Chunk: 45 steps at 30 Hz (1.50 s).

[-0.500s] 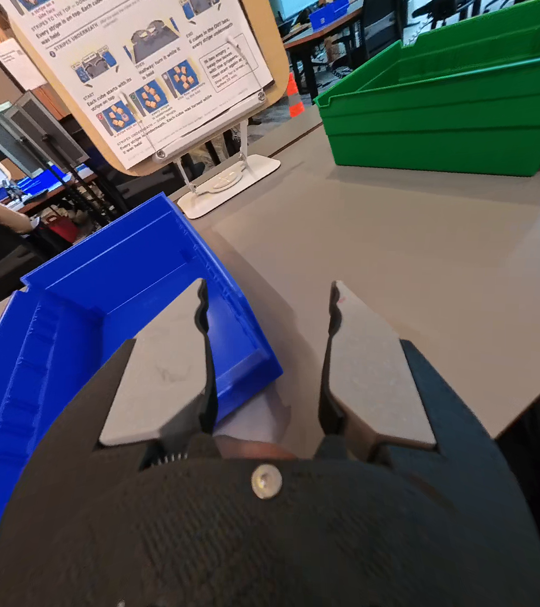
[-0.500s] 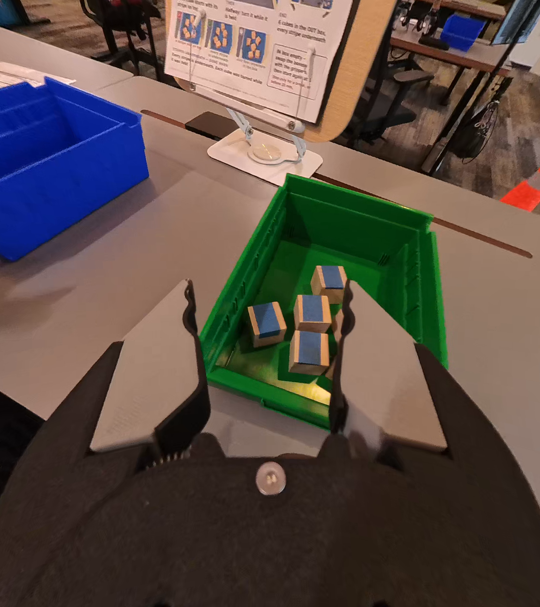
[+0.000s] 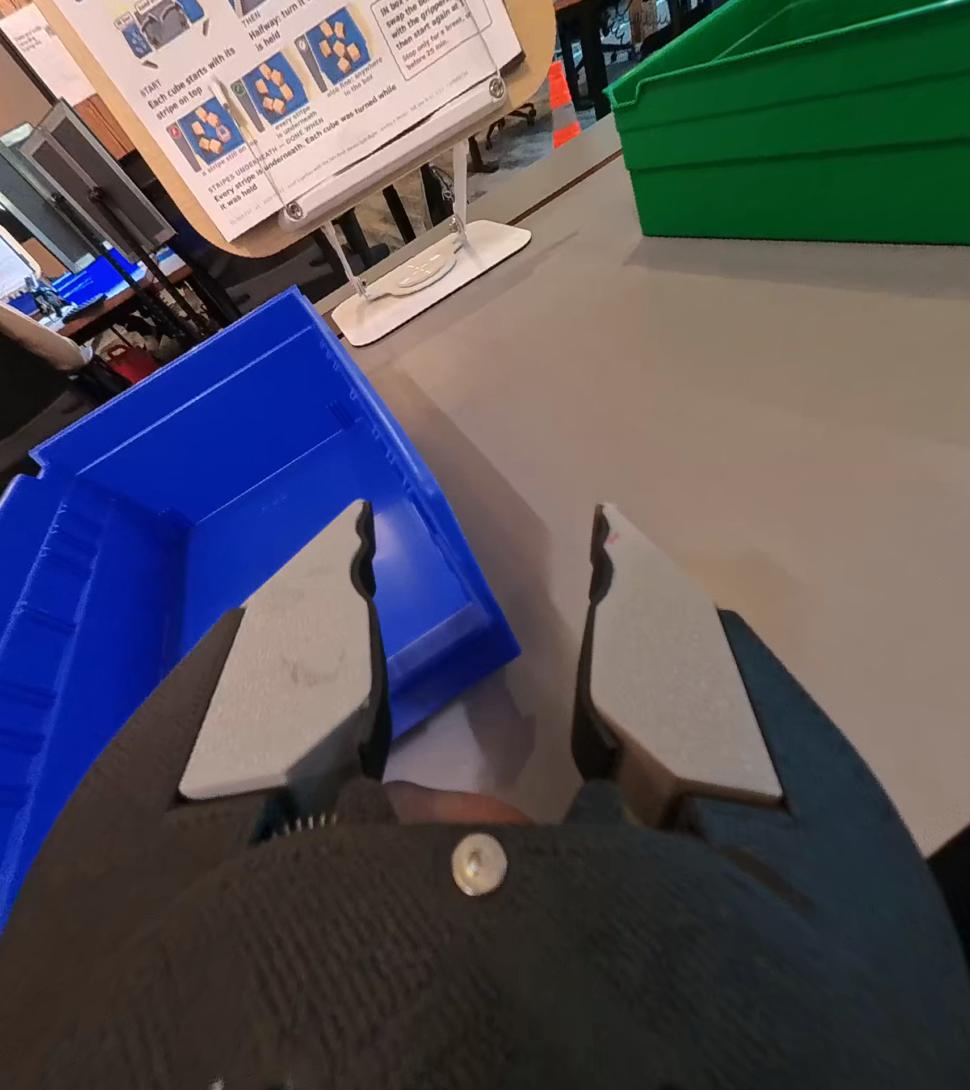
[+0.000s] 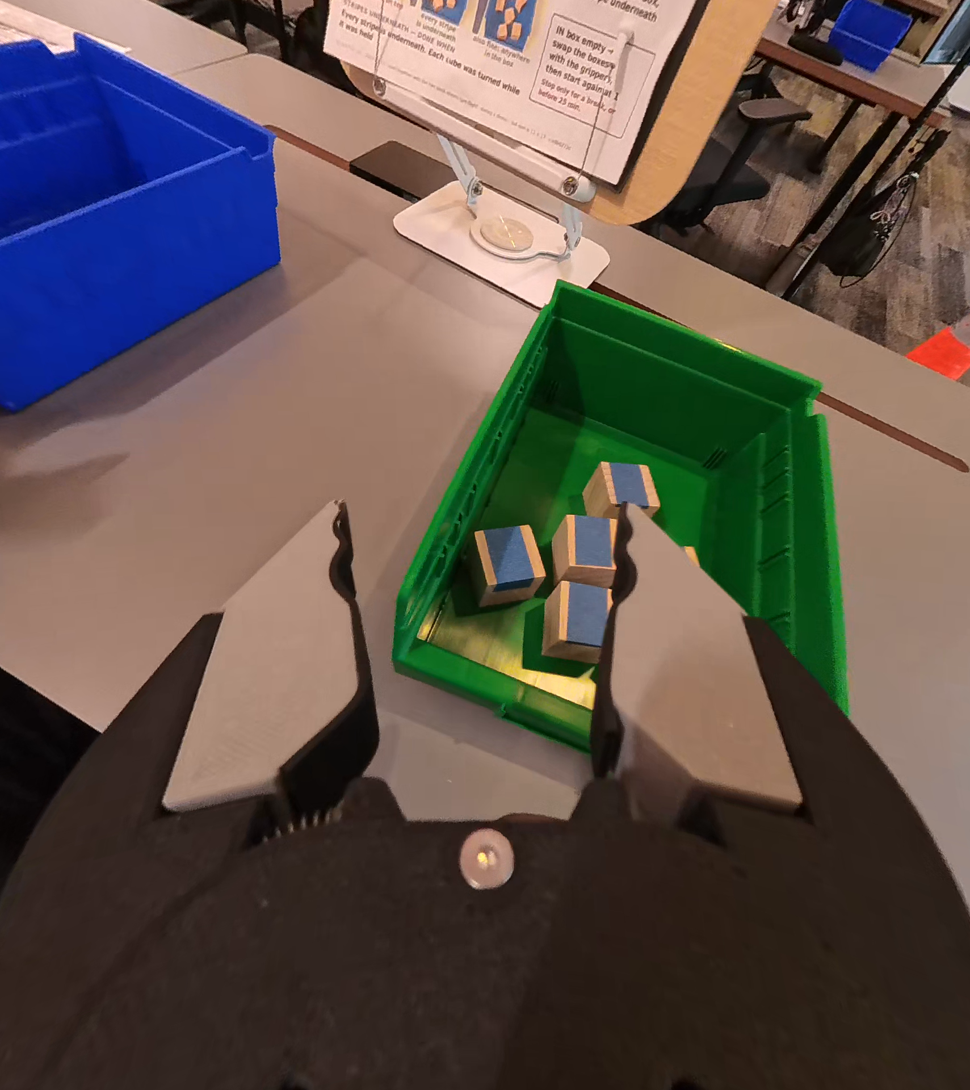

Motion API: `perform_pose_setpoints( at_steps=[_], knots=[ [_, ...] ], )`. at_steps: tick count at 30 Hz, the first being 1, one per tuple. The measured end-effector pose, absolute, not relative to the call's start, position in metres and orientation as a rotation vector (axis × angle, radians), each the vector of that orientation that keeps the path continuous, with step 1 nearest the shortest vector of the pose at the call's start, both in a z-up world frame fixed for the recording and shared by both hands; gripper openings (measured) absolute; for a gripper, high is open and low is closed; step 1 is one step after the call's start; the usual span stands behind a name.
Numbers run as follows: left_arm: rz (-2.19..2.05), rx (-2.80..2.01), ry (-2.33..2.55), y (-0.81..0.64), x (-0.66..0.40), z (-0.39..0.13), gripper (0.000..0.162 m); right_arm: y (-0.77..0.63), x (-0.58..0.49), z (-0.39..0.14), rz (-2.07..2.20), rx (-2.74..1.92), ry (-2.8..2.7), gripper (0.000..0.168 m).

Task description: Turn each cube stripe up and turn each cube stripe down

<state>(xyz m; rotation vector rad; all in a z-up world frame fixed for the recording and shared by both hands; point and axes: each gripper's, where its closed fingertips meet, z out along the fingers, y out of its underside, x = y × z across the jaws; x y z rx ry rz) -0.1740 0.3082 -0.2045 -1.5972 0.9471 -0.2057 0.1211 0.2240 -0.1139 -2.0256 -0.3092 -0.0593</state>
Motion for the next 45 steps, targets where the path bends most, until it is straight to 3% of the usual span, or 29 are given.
perform_pose_setpoints(
  at_steps=[8,18,21,23,26,31,39,45],
  knots=[
    [-0.175,-1.643,0.943,0.317,-0.174,-0.218,0.070,0.231,0.088,-0.154,0.104,-2.143,-0.351,0.087],
    [-0.132,-1.668,0.894,0.329,-0.185,-0.219,0.062,0.254,0.086,-0.228,-0.113,-2.342,-0.383,0.077],
    [-0.118,-1.670,0.887,0.334,-0.187,-0.219,0.056,0.258,0.096,-0.243,-0.231,-2.376,-0.403,0.053],
    [-0.094,-1.655,0.881,0.338,-0.187,-0.217,0.053,0.262,0.109,-0.240,-0.365,-2.352,-0.389,0.022],
    [-0.075,-1.651,0.881,0.341,-0.182,-0.217,0.048,0.262,0.109,-0.240,-0.326,-2.356,-0.338,0.019],
    [0.066,-1.608,0.863,0.351,-0.187,-0.214,0.012,0.263,0.110,-0.239,-0.315,-2.344,-0.300,0.017],
    [-0.108,-1.727,0.712,0.372,-0.233,-0.208,0.002,0.263,0.108,-0.239,-0.273,-2.342,-0.289,0.016],
    [-0.233,-1.593,0.567,0.372,-0.261,-0.167,0.003,0.268,0.090,-0.238,-0.225,-2.340,-0.276,0.018]
  ],
)
